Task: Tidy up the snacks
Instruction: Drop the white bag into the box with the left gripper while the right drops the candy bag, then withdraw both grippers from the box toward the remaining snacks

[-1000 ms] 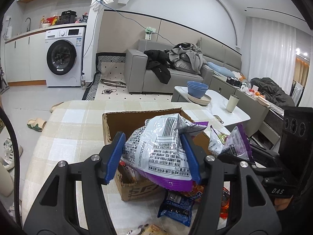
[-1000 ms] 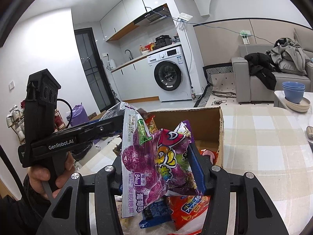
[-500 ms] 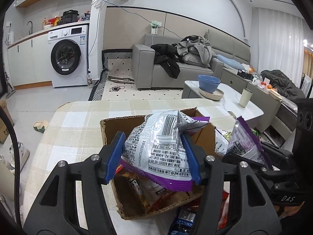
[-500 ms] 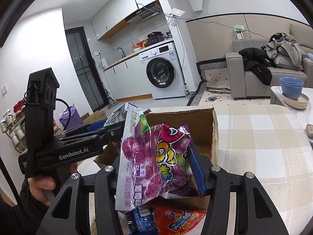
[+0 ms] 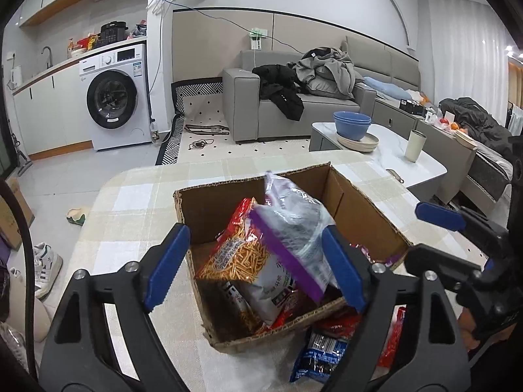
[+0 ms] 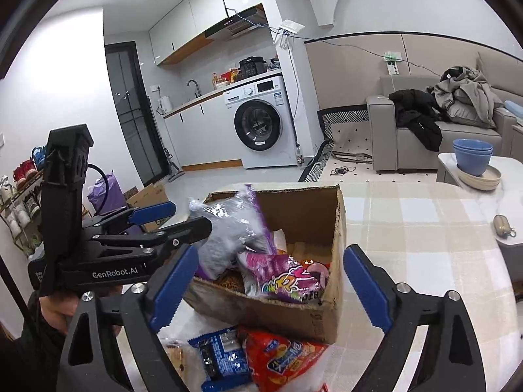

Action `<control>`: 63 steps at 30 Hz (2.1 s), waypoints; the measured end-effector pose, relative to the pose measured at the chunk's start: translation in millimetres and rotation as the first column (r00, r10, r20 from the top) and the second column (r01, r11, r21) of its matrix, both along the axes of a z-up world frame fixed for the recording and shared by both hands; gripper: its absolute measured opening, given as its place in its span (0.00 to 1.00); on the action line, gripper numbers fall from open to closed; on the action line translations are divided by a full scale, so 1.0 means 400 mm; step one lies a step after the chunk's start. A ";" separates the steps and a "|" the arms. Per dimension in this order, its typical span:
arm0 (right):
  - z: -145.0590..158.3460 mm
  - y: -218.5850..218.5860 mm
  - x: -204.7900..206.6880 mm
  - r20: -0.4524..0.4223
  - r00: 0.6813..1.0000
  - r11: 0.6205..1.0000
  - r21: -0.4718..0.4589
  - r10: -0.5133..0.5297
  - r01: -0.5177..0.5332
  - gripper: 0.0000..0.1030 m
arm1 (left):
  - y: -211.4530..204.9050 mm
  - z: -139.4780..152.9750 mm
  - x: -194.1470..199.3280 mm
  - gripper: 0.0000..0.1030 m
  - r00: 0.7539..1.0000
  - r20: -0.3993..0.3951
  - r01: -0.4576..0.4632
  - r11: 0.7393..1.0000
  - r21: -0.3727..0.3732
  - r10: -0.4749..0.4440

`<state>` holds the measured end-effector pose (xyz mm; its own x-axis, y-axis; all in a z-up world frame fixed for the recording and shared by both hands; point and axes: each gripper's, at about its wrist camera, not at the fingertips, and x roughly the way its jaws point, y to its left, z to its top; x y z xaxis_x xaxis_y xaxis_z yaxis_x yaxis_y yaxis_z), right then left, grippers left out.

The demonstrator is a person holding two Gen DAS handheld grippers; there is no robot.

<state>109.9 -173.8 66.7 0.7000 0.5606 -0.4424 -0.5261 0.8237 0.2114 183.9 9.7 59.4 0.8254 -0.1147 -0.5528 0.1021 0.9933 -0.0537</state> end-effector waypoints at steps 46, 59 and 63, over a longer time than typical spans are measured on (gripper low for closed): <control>-0.177 -0.061 -0.106 -0.230 0.971 0.919 -0.364 0.068 -0.151 0.99 | 0.025 -0.100 -0.301 0.99 0.984 -0.148 0.109 0.991 0.074 -0.097; -0.216 -0.054 -0.125 -0.274 0.955 0.876 -0.426 0.114 -0.227 0.99 | 0.002 -0.138 -0.315 0.99 0.953 -0.226 0.230 0.968 0.098 -0.203; -0.221 -0.069 -0.126 -0.288 0.950 0.873 -0.423 0.124 -0.242 0.99 | -0.004 -0.165 -0.315 0.99 0.932 -0.271 0.275 0.956 0.097 -0.241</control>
<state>59.4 -201.2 -21.8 0.4411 0.3682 -0.8184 -0.6572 0.7536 -0.0152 57.9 8.1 -6.4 0.6075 -0.2175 -0.7640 0.3560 0.9343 0.0171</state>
